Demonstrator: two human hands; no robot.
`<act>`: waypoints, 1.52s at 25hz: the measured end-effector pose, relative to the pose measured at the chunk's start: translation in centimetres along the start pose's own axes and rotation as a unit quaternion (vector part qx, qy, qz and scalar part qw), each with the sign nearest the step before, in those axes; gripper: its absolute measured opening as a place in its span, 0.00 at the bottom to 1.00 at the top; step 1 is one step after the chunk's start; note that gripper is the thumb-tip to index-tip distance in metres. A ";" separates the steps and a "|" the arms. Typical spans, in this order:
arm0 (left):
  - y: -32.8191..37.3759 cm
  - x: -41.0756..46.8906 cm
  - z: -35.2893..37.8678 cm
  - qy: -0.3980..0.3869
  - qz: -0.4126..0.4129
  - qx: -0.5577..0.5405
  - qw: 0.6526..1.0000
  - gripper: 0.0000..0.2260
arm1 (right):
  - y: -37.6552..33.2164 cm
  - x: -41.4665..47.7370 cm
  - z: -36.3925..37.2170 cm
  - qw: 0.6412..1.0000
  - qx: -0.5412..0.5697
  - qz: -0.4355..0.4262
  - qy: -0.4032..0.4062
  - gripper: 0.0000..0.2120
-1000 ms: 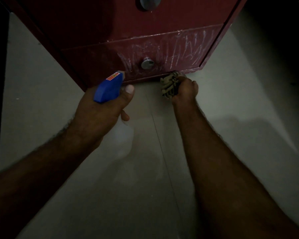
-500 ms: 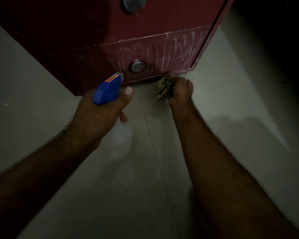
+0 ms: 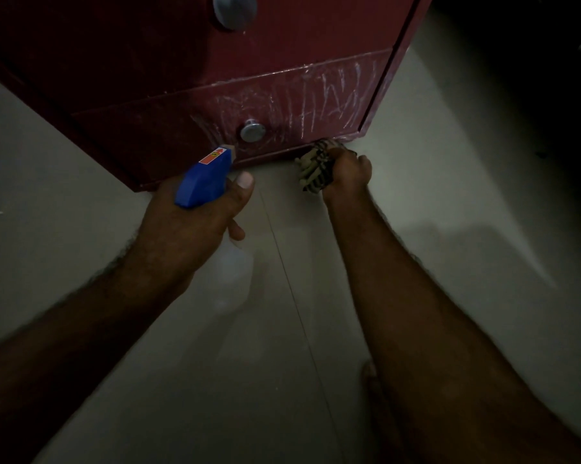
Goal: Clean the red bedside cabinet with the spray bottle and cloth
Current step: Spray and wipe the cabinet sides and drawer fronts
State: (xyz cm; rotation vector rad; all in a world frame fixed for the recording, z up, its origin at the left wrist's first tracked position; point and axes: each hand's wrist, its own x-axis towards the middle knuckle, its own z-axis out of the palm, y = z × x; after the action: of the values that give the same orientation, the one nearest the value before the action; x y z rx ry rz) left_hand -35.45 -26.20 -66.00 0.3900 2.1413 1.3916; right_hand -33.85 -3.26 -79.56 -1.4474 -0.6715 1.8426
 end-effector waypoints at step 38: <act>0.0 -0.4 0.9 -0.010 0.013 -0.001 1.000 0.16 | -6.6 0.3 -1.5 0.995 0.077 -0.058 -0.035 0.41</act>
State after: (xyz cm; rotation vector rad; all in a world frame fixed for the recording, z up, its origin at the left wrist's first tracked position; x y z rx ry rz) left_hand -34.58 -25.77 -66.19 0.4317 2.1271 1.3982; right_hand -31.10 1.10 -75.17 -1.2240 -0.6190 1.8201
